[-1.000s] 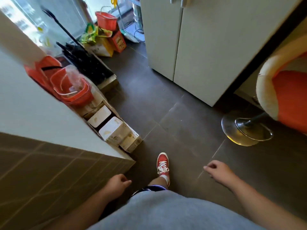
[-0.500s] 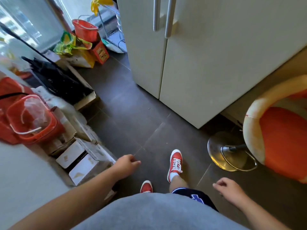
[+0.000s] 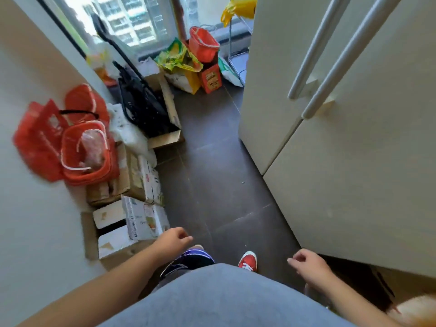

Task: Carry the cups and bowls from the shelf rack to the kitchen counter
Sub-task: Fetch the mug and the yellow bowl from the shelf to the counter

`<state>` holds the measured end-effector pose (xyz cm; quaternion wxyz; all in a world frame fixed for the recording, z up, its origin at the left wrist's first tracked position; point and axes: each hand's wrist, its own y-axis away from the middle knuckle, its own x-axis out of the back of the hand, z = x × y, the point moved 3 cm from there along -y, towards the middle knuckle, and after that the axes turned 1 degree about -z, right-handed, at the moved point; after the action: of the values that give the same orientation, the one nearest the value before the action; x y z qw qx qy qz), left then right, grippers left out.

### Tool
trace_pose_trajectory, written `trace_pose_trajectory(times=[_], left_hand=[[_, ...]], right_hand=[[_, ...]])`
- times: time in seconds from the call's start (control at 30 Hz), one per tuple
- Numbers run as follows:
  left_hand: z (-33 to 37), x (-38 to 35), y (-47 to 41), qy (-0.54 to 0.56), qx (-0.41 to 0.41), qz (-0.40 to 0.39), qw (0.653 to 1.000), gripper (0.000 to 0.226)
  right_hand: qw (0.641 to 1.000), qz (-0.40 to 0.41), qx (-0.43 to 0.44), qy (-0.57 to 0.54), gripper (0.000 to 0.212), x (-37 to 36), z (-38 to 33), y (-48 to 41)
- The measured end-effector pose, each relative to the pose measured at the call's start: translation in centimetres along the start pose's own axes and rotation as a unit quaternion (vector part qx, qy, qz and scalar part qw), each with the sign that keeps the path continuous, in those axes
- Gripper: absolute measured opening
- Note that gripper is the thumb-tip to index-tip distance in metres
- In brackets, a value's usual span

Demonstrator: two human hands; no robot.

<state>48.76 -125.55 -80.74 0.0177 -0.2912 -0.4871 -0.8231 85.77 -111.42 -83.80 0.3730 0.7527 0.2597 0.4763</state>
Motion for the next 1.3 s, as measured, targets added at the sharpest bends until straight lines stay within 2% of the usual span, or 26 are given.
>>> trace_pose_trajectory(times=[0.13,0.3,0.5,0.63,0.9,1.1,1.3], left_hand=[[-4.3,3.1,-0.6,0.085,0.084,0.028,0.992,0.021],[-7.9,7.5,-3.8,0.146,0.129,0.016,0.981,0.014],[-7.0,16.5,-10.3,0.098,0.132,0.004,0.986,0.016],[-3.0,24.1,-14.7,0.065,0.085,0.015,0.994,0.014],[8.3,34.4,-24.4,0.125,0.019,0.042,0.991,0.016],[19.1,41.3,-29.5,0.138,-0.053,0.053,0.988,0.015],[30.4,48.3,-30.9,0.186,-0.163,0.096,0.964,0.010]], right_hand=[[0.994,-0.007,0.091,0.059,0.019,3.3,-11.4,-5.4],[0.985,-0.002,0.160,0.058,0.018,5.1,-25.6,-10.2],[0.989,0.002,0.149,0.025,0.014,7.1,-35.2,-13.1],[0.994,0.002,0.112,0.001,0.016,8.7,-37.1,-14.6],[0.998,0.014,0.055,-0.023,0.019,12.7,-40.5,-19.1],[0.988,0.031,0.152,-0.005,0.009,17.5,-50.3,-22.7],[0.962,0.049,0.261,-0.068,0.011,25.0,-62.1,-23.8]])
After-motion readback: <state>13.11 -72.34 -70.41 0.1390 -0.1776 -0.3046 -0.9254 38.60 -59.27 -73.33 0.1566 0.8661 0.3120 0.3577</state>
